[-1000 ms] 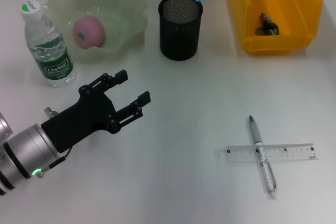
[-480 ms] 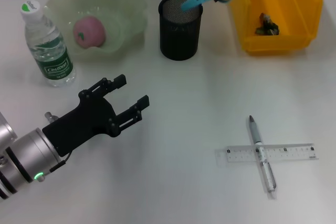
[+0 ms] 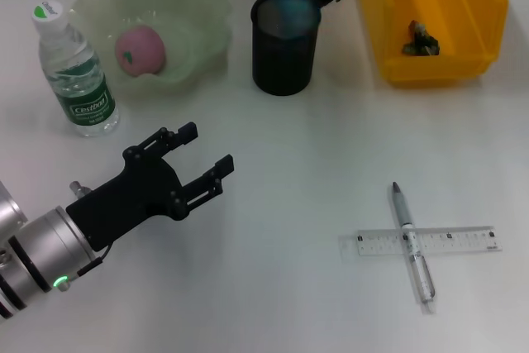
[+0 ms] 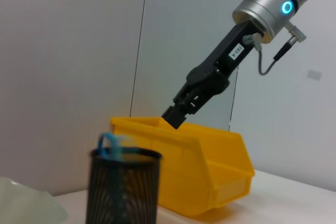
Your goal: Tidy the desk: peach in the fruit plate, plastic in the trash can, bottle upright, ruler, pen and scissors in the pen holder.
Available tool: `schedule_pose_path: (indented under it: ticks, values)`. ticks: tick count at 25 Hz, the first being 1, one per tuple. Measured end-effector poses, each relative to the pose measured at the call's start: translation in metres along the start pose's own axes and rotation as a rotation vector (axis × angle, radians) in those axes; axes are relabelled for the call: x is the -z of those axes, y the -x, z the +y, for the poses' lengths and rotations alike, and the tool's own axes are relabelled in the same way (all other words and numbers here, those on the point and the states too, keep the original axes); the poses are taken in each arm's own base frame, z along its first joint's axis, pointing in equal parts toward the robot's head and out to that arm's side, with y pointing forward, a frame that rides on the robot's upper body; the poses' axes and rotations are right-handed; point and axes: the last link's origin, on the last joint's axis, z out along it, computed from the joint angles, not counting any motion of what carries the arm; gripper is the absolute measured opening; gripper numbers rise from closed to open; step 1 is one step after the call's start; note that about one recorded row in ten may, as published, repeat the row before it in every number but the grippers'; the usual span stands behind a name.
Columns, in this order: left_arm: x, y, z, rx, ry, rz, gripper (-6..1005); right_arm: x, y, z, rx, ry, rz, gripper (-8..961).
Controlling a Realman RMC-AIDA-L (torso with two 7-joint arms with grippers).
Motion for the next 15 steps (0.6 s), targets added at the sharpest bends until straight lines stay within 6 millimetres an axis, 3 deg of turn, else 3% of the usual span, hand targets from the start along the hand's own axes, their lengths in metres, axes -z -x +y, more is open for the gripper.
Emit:
schedule_pose_path:
  ticks: [9, 15]
  values:
    - [0.004, 0.001, -0.001, -0.006, 0.012, -0.012, 754, 0.005, -0.001, 0.004, -0.011, 0.008, -0.092, 293]
    - [0.006, 0.001, 0.002, -0.025, 0.069, -0.036, 754, 0.032, -0.023, 0.027, 0.028, 0.246, -0.205, 564]
